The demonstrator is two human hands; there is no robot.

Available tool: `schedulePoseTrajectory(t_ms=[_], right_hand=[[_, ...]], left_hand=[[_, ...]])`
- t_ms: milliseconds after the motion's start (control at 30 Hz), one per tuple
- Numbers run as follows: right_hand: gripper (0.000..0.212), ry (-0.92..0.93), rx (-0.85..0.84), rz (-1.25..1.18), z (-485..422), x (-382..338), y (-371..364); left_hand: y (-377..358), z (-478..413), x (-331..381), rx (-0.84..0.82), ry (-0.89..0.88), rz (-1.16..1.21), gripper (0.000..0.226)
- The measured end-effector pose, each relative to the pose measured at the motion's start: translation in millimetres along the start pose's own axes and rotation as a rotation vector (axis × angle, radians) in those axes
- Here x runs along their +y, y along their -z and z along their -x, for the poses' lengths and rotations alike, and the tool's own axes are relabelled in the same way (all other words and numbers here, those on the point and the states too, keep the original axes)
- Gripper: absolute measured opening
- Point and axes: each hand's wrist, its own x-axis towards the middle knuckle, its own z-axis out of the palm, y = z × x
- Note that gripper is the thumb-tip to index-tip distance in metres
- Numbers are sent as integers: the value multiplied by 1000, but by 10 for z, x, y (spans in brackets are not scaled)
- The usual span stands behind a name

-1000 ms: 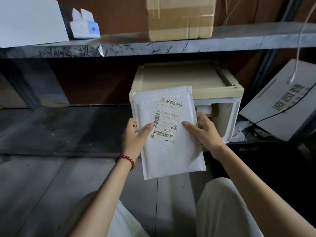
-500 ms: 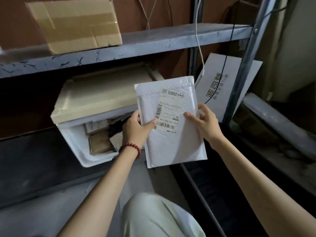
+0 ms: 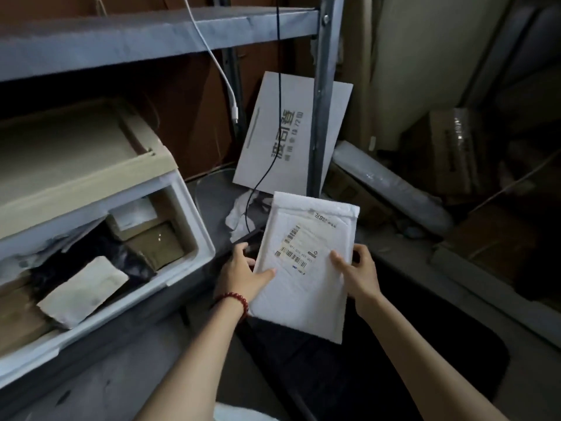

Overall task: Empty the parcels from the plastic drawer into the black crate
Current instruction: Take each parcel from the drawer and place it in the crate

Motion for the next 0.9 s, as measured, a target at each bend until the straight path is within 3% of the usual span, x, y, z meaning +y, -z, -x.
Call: schedulePoseTrajectory(t_ms=[233, 400, 600, 900], right_hand=[[39, -254, 54, -156, -151, 614, -172], [41, -420, 83, -159, -282, 1173, -413], [53, -576, 166, -264, -614, 1560, -750], [57, -558, 204, -305, -1171, 1627, -1070]], left_hand=[[-287, -306, -75, -144, -137, -400, 67], [-420, -436, -177, -121, -284, -702, 52], [-329, -506, -432, -46, -359, -729, 37], [-243, -592, -630, 19, -368, -727, 34]])
